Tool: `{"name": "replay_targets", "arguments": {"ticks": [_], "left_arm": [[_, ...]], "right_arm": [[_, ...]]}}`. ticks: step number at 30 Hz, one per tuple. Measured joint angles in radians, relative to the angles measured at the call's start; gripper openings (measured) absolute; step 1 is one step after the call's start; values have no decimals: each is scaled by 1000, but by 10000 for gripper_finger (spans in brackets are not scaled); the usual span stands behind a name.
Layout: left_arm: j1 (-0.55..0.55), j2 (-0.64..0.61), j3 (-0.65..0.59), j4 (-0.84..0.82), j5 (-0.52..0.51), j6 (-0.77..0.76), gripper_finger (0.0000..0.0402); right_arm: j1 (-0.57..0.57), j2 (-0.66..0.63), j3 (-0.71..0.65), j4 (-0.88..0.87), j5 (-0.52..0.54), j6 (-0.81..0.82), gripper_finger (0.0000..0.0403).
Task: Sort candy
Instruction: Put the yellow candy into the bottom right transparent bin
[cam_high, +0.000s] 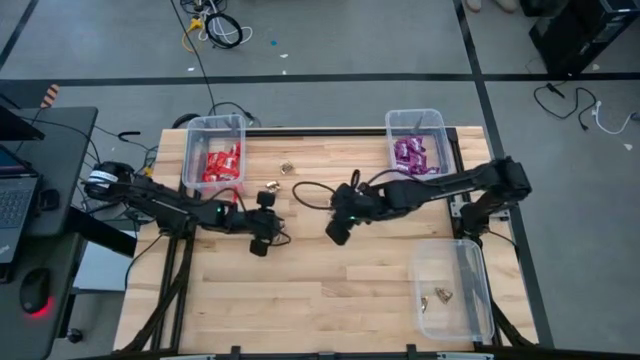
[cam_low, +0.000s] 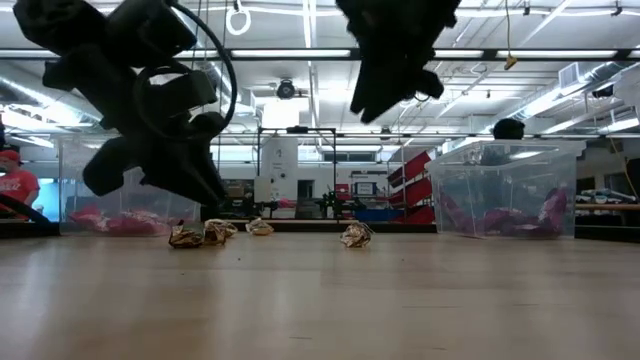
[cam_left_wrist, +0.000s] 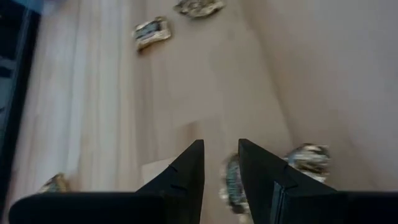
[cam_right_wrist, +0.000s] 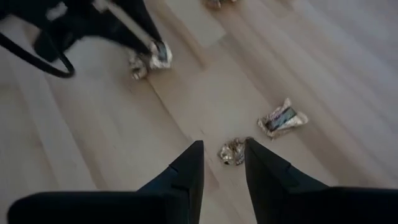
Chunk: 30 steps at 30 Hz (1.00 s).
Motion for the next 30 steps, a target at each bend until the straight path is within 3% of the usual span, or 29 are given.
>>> {"name": "replay_targets", "arguments": {"ticks": [6, 17, 30], "left_arm": [[31, 0, 0, 7, -10, 0, 101], [35, 0, 0, 129, -12, 2, 102], [36, 0, 0, 154, -13, -4, 101]], "right_arm": [[-22, 83, 0, -1, -67, 48, 110], [-41, 151, 0, 17, -64, 151, 141], [-48, 285, 0, 58, -53, 242, 167]]}}
